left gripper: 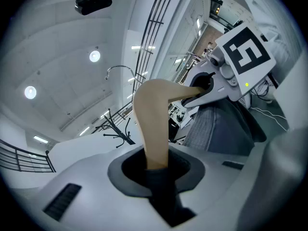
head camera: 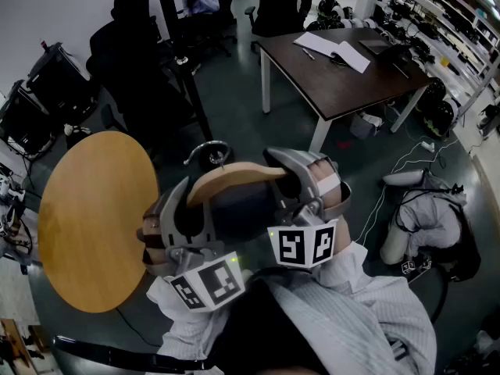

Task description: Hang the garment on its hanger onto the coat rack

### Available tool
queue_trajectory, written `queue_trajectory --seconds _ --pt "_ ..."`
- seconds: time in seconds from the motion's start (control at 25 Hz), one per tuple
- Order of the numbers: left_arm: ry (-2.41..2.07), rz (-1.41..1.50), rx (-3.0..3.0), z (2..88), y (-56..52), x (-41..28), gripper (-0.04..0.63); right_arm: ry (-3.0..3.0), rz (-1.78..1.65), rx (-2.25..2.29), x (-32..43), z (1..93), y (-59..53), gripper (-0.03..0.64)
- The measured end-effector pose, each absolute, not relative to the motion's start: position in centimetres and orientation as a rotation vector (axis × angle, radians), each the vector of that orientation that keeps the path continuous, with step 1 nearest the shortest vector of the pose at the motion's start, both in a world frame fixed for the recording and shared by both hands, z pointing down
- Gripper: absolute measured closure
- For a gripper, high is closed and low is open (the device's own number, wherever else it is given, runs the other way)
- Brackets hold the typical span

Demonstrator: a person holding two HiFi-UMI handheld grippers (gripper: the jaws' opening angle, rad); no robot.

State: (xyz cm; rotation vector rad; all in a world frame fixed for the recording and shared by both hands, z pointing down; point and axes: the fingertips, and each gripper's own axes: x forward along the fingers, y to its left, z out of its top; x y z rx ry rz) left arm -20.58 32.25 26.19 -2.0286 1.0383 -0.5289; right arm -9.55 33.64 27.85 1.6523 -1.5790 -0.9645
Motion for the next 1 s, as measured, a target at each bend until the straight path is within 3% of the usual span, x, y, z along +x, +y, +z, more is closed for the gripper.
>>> queue_trajectory --seconds 1.0 --pt "1.054 -0.595 -2.019 27.6 35.5 -17.8 0.529 -1.638 -0.93 1.674 -6.8 29.6 36.9 0.601"
